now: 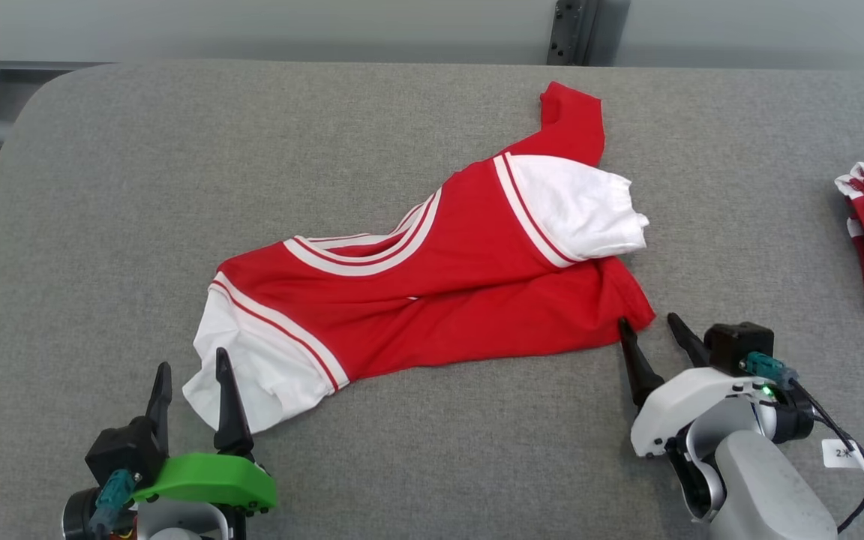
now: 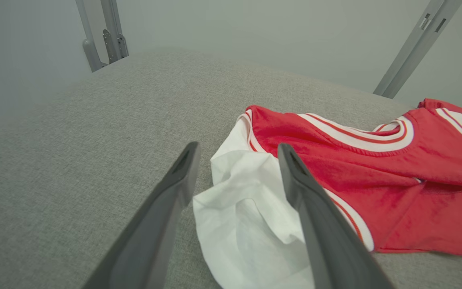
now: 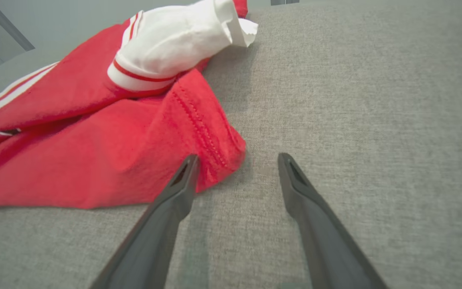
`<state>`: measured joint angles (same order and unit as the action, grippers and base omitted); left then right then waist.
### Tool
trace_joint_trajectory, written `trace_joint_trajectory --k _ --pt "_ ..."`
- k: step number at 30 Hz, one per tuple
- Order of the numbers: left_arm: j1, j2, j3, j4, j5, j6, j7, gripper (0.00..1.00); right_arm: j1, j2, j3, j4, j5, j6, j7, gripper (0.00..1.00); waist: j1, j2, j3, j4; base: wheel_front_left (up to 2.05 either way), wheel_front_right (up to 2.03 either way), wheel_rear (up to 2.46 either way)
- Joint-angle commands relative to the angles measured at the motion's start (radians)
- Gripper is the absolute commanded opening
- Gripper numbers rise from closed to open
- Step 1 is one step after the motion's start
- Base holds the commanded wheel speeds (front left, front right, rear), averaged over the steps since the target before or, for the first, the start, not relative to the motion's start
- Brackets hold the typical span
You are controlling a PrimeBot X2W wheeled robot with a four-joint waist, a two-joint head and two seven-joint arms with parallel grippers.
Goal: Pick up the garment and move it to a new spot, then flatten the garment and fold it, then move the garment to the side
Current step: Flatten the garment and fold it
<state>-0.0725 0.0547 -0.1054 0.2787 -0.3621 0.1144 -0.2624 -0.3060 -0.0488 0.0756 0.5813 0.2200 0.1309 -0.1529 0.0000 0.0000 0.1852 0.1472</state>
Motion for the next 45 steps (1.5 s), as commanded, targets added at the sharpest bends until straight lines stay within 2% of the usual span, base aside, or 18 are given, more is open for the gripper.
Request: trace_joint_trajectory --k 1,3,5,6,12,20,28,29,31,32,45 --pt "-0.013 0.0 -0.001 -0.008 0.008 0.004 -0.003 1.0 -0.029 -0.003 0.005 0.032 0.011 0.0 -0.013 0.61 0.0 0.0 0.013 0.012 0.0 0.0 0.0" --pt "-0.01 -0.001 0.001 -0.014 0.009 0.005 -0.003 1.0 -0.054 -0.003 0.014 0.075 0.026 0.0 -0.025 0.35 0.0 0.0 0.018 0.013 0.0 0.0 0.0" --pt "-0.005 -0.002 0.005 -0.019 0.012 0.007 -0.003 1.0 -0.077 -0.003 0.023 0.111 0.035 0.0 -0.039 0.16 0.0 0.0 0.021 0.009 0.0 0.0 0.0" --pt "-0.002 -0.002 0.006 -0.02 0.013 0.007 -0.003 1.0 -0.085 -0.003 0.027 0.124 0.039 0.0 -0.047 0.0 0.0 0.0 0.022 0.004 0.0 0.0 0.0" --pt "0.002 -0.003 0.003 -0.03 0.021 -0.006 -0.003 1.0 -0.09 -0.019 0.017 0.126 0.055 -0.001 -0.087 0.0 0.0 0.0 0.017 -0.042 0.0 0.0 0.0" --pt "0.012 -0.003 0.001 -0.053 0.027 -0.008 -0.003 1.0 0.03 -0.056 -0.056 -0.015 0.041 -0.001 -0.094 0.0 0.0 0.0 0.009 -0.116 0.0 0.0 0.0" --pt "0.01 -0.003 -0.008 -0.062 0.027 -0.012 -0.003 1.0 0.136 -0.031 -0.146 -0.112 0.018 -0.001 -0.05 0.0 0.0 0.0 0.01 -0.162 0.0 0.0 0.0" --pt "0.009 -0.003 -0.007 -0.062 0.028 -0.014 -0.003 1.0 0.143 -0.028 -0.152 -0.112 0.015 -0.001 -0.045 0.12 0.0 0.0 0.009 -0.166 0.0 0.0 0.0" --pt "0.009 -0.003 -0.007 -0.06 0.029 -0.014 -0.003 1.0 0.153 -0.022 -0.162 -0.108 0.009 -0.001 -0.042 0.54 0.0 0.0 0.009 -0.173 0.0 0.0 0.0" --pt "0.008 -0.003 -0.006 -0.06 0.03 -0.015 -0.003 1.0 0.157 -0.019 -0.17 -0.108 0.009 -0.001 -0.044 1.0 0.0 0.0 0.009 -0.175 0.0 0.0 0.0" --pt "0.013 0.0 -0.005 -0.052 0.04 -0.029 -0.003 1.0 0.206 -0.006 -0.259 -0.182 -0.043 0.0 -0.058 1.0 0.0 0.0 -0.004 -0.207 0.0 0.0 0.0"
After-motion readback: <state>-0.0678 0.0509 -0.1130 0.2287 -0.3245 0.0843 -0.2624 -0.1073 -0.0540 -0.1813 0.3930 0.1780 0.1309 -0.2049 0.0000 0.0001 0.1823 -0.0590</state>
